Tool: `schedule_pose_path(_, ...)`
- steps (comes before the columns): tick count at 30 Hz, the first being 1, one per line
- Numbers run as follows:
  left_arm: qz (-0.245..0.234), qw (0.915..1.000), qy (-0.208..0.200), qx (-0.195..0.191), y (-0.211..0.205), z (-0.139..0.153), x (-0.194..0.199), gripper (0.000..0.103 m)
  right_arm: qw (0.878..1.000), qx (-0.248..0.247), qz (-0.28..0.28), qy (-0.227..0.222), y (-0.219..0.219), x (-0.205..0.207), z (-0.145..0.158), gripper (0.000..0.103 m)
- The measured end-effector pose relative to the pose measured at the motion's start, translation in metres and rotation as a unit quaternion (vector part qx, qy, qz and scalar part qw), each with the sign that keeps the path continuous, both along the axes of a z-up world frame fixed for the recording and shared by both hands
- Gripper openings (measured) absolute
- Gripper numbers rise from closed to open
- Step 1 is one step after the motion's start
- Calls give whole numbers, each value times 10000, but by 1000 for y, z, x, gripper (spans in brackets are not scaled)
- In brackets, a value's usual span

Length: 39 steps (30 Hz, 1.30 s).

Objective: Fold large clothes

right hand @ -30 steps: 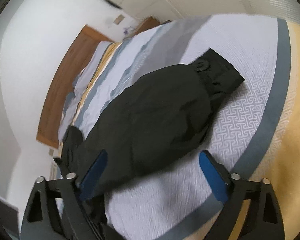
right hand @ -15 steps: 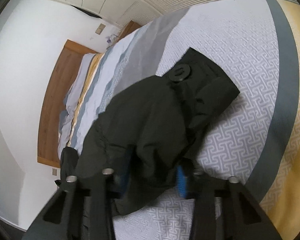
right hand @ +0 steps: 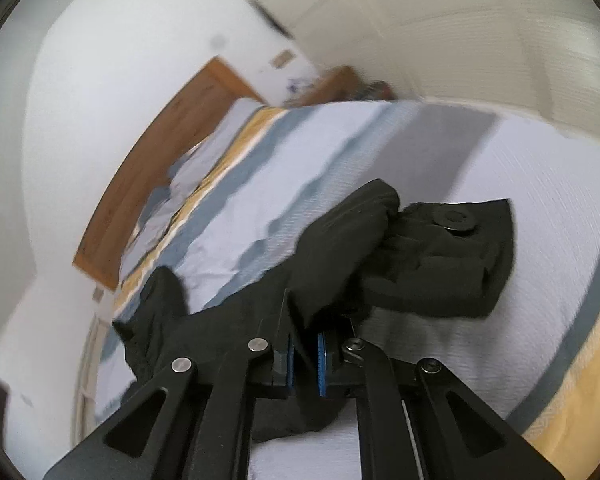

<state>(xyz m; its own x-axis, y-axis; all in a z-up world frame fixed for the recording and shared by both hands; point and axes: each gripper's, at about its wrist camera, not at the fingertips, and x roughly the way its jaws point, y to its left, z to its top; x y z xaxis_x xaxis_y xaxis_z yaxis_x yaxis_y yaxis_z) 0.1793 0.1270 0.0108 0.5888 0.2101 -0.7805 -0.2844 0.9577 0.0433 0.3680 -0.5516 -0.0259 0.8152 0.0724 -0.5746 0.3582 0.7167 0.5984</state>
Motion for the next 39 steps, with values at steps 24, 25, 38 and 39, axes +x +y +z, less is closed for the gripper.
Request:
schedule_pose_path(24,557,9973,-337,-345,65,11,-33,103,9306,-1447,3310,-587,272,28,62,8)
schedule_pose_path(25,555,9973,-334,-344,65,11,-33,103,9233,-1535,3480,-540,284,26,58,8)
schedule_pose_path(38,536,9975,-292,-344,63,9,-32,103,8569,-2126,4677,419,374,-4,-31,8)
schedule_pose_path(39,527,9976,-286,-345,62,9,-31,103,8580,-2111,4662,437,375,-1,-31,8)
